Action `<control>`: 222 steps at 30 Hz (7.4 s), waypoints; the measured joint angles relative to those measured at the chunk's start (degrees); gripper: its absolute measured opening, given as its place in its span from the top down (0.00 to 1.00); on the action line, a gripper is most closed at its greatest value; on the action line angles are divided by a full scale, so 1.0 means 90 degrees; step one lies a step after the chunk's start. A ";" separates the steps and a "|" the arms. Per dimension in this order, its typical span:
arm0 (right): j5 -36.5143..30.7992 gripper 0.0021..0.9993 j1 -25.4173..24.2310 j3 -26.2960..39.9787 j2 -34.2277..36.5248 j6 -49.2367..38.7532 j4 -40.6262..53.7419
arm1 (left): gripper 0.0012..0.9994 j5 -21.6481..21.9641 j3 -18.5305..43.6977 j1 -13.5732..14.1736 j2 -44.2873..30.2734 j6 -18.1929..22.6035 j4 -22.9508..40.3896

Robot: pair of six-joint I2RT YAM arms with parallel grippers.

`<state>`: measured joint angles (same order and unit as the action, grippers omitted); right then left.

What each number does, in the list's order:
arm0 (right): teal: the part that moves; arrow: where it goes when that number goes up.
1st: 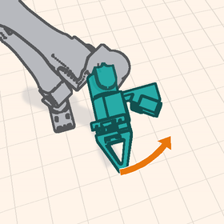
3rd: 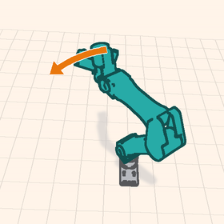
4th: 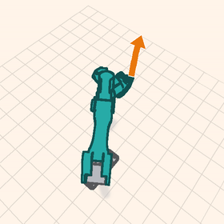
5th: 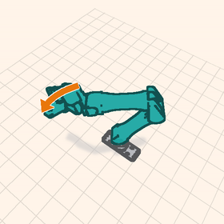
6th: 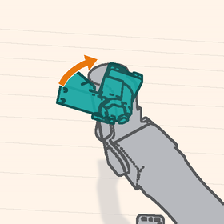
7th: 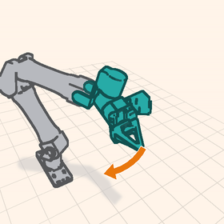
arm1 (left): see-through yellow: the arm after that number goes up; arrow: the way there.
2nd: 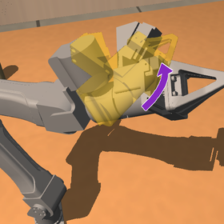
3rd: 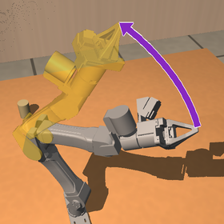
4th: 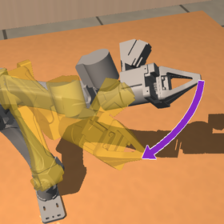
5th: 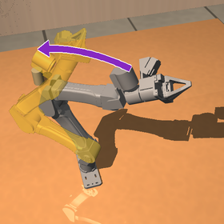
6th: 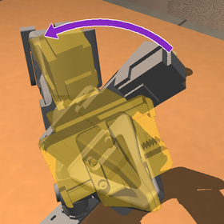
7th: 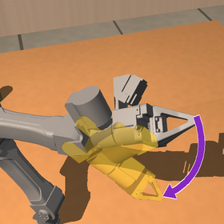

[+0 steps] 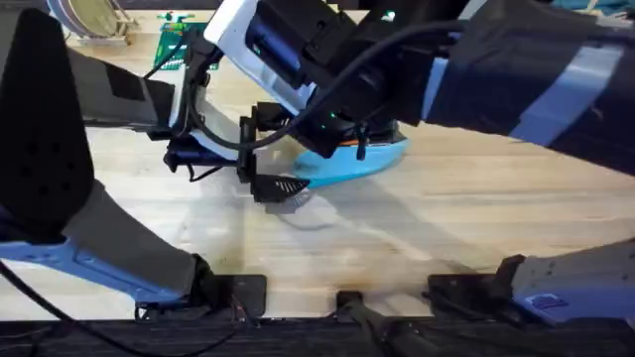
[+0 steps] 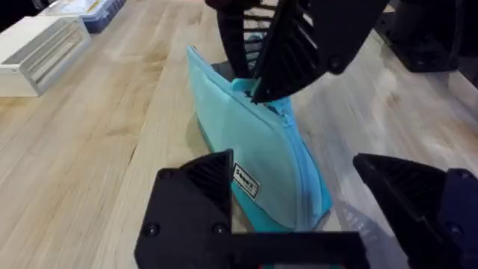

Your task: Unzip the bag, pick up the pens from the table one at a time and place them inside, then zip the bag closed.

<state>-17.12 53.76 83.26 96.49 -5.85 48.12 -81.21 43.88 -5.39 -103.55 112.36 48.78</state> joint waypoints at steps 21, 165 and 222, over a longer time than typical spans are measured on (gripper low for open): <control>0.0000 0.97 0.0000 0.0000 0.0000 -0.0002 0.0000 | 0.81 -0.0028 0.0000 0.0013 -0.0002 0.0005 -0.0006; 0.1144 0.97 -0.4120 -0.1093 -0.3318 -0.0681 0.1244 | 0.96 -0.0117 0.0000 0.0071 0.0000 0.0022 0.0055; 0.1144 0.00 -0.3305 -0.1093 -0.4415 0.0512 0.2659 | 0.00 0.1679 0.1574 -0.0429 0.2090 0.0514 0.3225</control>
<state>-6.83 24.01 73.43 56.75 -1.23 72.05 -66.10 58.04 -9.26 -84.74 116.98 77.80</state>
